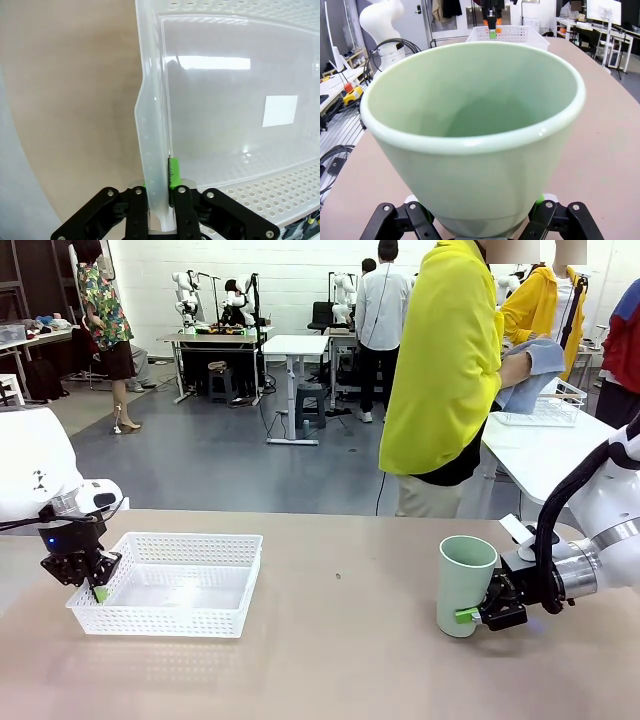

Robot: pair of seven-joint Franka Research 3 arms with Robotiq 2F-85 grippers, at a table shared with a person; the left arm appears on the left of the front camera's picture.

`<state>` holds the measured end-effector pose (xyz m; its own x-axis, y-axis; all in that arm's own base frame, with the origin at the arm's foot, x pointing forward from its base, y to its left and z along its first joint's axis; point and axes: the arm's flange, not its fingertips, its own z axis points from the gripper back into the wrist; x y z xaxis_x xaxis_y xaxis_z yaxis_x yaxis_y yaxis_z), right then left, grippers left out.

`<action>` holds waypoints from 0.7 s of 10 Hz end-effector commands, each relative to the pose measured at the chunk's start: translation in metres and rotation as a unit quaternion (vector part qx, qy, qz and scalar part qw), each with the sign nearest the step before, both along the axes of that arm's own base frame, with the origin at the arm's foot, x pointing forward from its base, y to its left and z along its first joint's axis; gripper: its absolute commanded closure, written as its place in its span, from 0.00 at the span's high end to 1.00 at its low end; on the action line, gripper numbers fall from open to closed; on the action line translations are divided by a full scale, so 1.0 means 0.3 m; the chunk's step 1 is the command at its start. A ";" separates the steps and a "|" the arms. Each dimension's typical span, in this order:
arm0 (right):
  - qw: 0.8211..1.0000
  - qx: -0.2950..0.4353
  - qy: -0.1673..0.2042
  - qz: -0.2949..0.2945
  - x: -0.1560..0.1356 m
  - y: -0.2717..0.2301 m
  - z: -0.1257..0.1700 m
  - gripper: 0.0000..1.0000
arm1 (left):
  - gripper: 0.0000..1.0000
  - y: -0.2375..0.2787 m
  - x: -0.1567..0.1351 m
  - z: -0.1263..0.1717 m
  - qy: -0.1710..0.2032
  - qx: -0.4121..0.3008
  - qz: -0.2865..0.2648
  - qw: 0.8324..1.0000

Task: Clean and organize the cups into the basket.
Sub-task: Pick up the Organizing basket and move it to the center of the table, then pick up the Reusable plastic cup from the right side of the table and place it inside the Organizing basket.

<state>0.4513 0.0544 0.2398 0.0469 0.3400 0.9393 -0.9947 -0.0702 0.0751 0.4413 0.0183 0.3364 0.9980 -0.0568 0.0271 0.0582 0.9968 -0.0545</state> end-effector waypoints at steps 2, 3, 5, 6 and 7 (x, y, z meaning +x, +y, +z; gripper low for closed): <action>1.000 0.003 -0.005 0.021 0.009 -0.001 0.015 0.21 | 0.00 -0.047 0.005 0.014 -0.008 -0.012 0.020 1.000; 1.000 0.002 -0.009 0.011 -0.006 0.011 0.065 0.00 | 0.00 -0.080 0.006 0.022 -0.011 -0.009 0.014 1.000; 1.000 0.005 -0.006 -0.015 -0.064 0.039 0.258 0.00 | 0.00 -0.182 0.015 0.049 -0.020 -0.018 0.016 1.000; 0.999 0.008 -0.039 -0.026 -0.119 0.049 0.408 0.00 | 0.00 -0.259 0.015 0.067 -0.029 -0.015 0.013 0.999; 0.998 0.017 -0.051 -0.023 -0.169 0.060 0.531 0.00 | 0.00 -0.332 0.019 0.079 -0.031 -0.007 0.010 0.999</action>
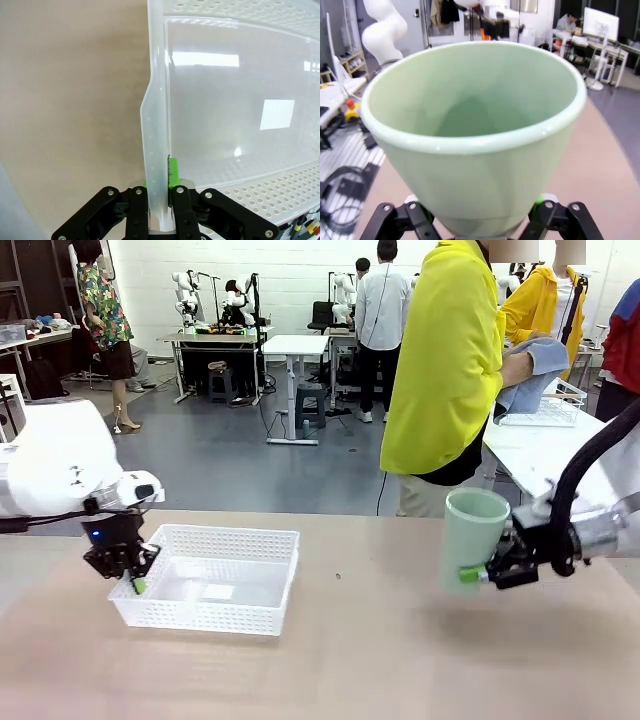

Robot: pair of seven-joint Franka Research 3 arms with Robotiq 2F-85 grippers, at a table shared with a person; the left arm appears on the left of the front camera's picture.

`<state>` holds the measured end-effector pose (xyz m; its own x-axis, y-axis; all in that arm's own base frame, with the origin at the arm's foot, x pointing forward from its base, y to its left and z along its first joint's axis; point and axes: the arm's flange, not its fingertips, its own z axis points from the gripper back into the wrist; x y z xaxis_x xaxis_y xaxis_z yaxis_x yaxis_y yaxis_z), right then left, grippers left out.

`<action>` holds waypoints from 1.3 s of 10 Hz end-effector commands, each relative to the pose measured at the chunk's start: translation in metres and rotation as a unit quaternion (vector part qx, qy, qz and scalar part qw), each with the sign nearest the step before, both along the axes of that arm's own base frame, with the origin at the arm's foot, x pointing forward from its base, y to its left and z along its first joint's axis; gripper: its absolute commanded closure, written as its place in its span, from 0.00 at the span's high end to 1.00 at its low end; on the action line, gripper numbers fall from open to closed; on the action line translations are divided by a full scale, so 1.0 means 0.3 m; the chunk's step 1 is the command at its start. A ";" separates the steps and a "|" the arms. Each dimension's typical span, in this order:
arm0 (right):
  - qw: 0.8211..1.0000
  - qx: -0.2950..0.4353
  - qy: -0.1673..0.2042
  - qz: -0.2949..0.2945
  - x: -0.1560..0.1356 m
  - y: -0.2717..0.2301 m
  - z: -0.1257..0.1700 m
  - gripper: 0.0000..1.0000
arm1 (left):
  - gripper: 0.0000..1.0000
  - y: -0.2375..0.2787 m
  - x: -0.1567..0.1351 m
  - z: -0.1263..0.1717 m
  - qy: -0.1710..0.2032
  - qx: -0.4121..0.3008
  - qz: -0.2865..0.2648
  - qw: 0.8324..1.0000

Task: Clean and organize the cups into the basket.
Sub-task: Pick up the Organizing basket and move it to the center of the table, then pick up the Reusable plastic cup from the right side of the table and place it inside the Organizing basket.

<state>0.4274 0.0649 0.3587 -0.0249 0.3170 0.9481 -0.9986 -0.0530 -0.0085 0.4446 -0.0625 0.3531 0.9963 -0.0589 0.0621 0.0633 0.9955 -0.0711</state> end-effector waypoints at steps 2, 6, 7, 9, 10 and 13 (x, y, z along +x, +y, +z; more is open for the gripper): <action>0.999 0.009 -0.027 -0.028 -0.157 0.038 0.323 0.00 | 0.00 -0.203 0.029 0.031 -0.014 0.019 0.001 1.000; 0.996 0.003 -0.054 -0.074 -0.237 0.039 0.544 0.00 | 0.00 -0.417 0.040 0.084 0.006 0.071 -0.015 0.997; 0.995 0.004 -0.050 -0.084 -0.233 0.033 0.567 0.00 | 0.00 -0.457 0.036 0.096 0.008 0.087 -0.017 0.996; 0.994 0.005 -0.047 -0.101 -0.214 0.015 0.581 0.00 | 0.00 -0.511 0.031 0.082 0.018 0.107 0.004 0.994; 0.993 0.006 -0.042 -0.111 -0.194 0.001 0.583 0.00 | 0.00 -0.537 0.017 0.072 0.016 0.117 0.013 0.993; 0.991 0.005 -0.023 -0.132 -0.124 -0.028 0.547 0.00 | 0.00 -0.712 0.056 0.083 0.004 0.124 0.019 0.992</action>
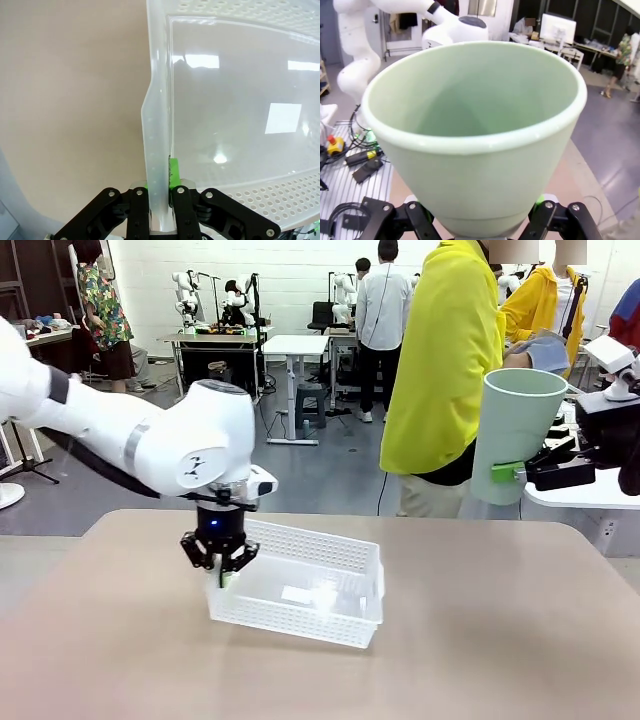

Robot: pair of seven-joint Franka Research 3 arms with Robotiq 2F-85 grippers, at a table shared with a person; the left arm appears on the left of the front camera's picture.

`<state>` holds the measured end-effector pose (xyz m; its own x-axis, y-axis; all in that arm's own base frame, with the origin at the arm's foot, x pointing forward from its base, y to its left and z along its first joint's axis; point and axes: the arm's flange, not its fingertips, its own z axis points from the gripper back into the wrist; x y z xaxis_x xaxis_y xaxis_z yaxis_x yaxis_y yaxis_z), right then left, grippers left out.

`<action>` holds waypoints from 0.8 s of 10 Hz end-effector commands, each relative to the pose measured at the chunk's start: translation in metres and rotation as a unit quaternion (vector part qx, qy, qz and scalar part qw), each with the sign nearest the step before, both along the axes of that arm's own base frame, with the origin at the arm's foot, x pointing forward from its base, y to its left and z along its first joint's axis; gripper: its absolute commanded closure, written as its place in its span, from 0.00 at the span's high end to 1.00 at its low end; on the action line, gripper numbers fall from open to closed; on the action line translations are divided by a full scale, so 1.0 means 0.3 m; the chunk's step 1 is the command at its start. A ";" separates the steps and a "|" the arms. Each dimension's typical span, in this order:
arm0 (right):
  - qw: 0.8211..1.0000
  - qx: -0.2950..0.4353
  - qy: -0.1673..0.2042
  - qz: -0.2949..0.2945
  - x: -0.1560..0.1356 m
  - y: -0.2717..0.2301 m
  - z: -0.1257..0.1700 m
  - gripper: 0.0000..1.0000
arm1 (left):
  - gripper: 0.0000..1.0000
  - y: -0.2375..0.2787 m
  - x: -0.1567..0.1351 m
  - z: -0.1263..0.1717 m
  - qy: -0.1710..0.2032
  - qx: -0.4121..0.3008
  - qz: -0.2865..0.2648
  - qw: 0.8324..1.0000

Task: Clean and organize the cups into the basket.
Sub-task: Pick up the Organizing basket and move it to the center of the table, then pick up the Reusable plastic cup from the right side of the table and place it inside the Organizing basket.

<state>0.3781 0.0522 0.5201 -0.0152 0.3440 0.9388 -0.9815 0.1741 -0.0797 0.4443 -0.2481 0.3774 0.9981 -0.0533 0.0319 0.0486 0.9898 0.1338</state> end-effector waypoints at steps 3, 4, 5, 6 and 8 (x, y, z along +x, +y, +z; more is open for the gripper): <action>0.999 0.016 0.016 -0.027 0.071 0.003 -0.006 0.00 | 0.00 -0.384 0.117 0.114 -0.033 0.007 0.021 0.999; 0.999 0.018 0.017 -0.028 0.075 0.001 -0.007 0.00 | 0.00 -0.427 0.121 0.130 -0.036 0.002 0.027 0.999; 0.999 0.017 0.018 -0.029 0.077 -0.001 -0.009 0.00 | 0.00 -0.449 0.121 0.144 -0.035 -0.004 0.034 0.999; 0.999 0.019 0.018 -0.029 0.078 -0.006 -0.010 0.00 | 0.00 -0.464 0.119 0.154 -0.032 -0.009 0.035 0.999; 0.999 0.023 0.019 -0.033 0.084 -0.016 -0.012 0.00 | 0.00 -0.450 0.130 0.163 -0.028 -0.005 0.029 0.999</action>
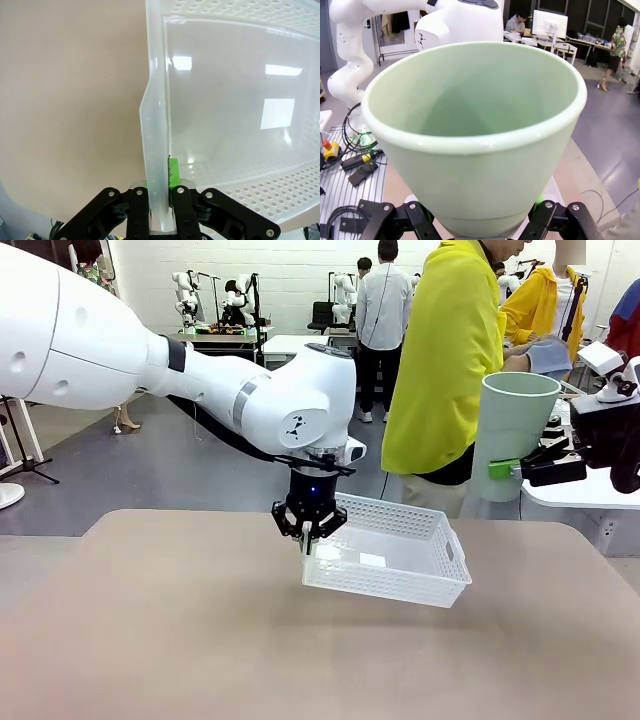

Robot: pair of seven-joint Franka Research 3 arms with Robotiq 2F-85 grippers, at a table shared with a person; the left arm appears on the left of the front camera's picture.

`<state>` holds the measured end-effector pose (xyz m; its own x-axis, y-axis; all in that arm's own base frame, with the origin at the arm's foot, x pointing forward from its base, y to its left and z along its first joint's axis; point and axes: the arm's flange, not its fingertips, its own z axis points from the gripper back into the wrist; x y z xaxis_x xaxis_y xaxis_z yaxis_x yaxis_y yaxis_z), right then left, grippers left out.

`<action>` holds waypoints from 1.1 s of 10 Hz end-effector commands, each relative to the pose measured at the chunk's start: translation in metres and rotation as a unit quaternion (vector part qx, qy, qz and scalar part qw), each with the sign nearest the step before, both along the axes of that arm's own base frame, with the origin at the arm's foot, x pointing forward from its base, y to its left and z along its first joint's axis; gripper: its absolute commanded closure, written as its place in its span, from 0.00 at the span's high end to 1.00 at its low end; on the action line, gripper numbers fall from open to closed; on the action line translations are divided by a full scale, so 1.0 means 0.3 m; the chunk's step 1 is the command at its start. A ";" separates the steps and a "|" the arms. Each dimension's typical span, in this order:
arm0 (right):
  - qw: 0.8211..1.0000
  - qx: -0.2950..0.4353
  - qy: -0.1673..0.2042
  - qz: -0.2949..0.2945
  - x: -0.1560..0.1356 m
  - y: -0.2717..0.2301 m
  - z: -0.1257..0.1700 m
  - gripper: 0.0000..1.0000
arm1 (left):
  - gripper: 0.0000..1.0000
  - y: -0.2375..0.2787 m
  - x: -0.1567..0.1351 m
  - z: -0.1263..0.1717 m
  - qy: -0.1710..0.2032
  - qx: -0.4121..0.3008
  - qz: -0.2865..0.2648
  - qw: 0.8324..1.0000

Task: Clean and organize the cups into the basket.
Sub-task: Pick up the Organizing basket and move it to the center of the table, then pick up the Reusable plastic cup from the right side of the table and place it inside the Organizing basket.

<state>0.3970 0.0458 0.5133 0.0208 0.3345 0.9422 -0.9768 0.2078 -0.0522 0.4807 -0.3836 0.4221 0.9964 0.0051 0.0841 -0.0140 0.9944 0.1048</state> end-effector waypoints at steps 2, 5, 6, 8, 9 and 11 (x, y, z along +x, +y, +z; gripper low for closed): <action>1.000 0.021 0.003 -0.018 0.022 0.002 0.011 0.00 | 0.00 -0.013 0.005 0.011 0.009 0.010 -0.011 1.000; 1.000 0.023 -0.004 -0.017 0.015 0.014 0.019 0.00 | 0.00 -0.011 0.032 -0.051 0.032 0.017 -0.012 0.999; 1.000 0.024 -0.004 -0.016 0.013 0.017 0.021 0.00 | 0.00 -0.015 0.041 -0.069 0.036 0.023 -0.010 0.999; 1.000 0.024 -0.006 -0.015 0.008 0.022 0.023 0.00 | 0.00 -0.031 0.065 -0.081 0.044 0.028 -0.006 0.999; 1.000 0.024 -0.007 -0.015 0.005 0.023 0.026 0.00 | 0.00 -0.045 0.075 -0.079 0.046 0.029 -0.004 0.998; 1.000 0.021 -0.008 -0.014 -0.001 0.028 0.030 0.00 | 0.00 -0.059 0.079 -0.038 0.050 0.037 0.005 0.998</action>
<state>0.3963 0.0471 0.5179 0.0136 0.3193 0.9476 -0.9749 0.2148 -0.0584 0.4992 -0.3956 0.4009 0.9999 0.0106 -0.0044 -0.0097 0.9863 0.1646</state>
